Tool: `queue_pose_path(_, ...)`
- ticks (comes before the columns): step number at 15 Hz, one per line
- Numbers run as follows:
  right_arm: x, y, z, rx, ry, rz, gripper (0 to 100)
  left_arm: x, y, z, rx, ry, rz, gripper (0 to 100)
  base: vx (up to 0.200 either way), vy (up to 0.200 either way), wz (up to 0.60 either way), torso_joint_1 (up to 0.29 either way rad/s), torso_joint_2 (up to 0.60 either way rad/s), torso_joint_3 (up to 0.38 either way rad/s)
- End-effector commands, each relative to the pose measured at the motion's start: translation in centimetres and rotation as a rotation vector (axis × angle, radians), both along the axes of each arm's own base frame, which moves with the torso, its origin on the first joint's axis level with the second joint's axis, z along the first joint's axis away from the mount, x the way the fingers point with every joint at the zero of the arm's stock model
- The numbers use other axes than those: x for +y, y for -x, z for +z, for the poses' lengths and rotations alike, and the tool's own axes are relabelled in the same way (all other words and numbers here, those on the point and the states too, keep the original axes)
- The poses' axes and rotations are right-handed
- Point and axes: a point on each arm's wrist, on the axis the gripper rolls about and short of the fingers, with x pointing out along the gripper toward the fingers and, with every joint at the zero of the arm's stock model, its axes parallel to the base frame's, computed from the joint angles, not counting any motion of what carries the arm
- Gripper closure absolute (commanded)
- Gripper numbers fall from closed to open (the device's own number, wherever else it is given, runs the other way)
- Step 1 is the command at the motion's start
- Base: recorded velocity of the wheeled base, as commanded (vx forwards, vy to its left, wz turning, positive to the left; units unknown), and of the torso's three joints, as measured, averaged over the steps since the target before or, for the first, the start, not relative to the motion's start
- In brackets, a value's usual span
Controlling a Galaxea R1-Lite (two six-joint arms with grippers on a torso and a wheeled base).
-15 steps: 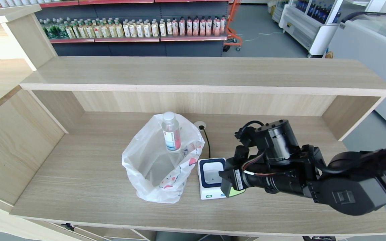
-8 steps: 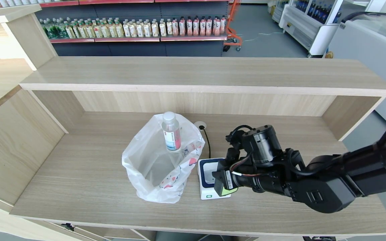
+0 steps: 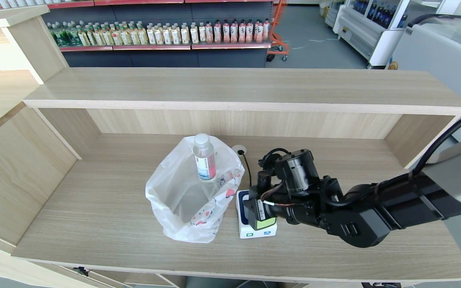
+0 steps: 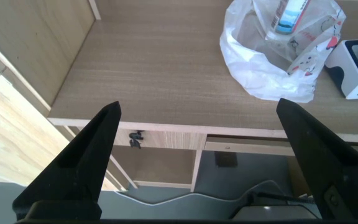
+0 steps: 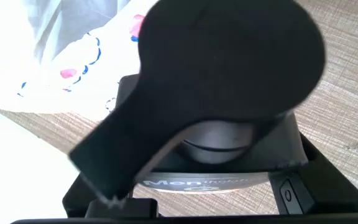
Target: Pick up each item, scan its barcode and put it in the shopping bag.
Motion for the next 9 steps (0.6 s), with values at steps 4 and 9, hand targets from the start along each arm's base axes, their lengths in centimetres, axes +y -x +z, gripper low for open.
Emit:
queue_pose_path(4, 0.1, 0.2, 0.1, -0.004, 0.004, 0.000, 100, 0.0, 0.0, 0.0, 0.001, 0.000, 0.000, 0, 0.000, 0.000, 0.00, 0.000, 0.00, 0.000)
queue_pose_path(9, -4.5, -1.1, 5.2, -0.196, -0.113, -0.125, 100, 0.0, 0.0, 0.0, 0.002, 0.003, 0.000, 0, 0.000, 0.000, 0.00, 0.000, 0.00, 0.000)
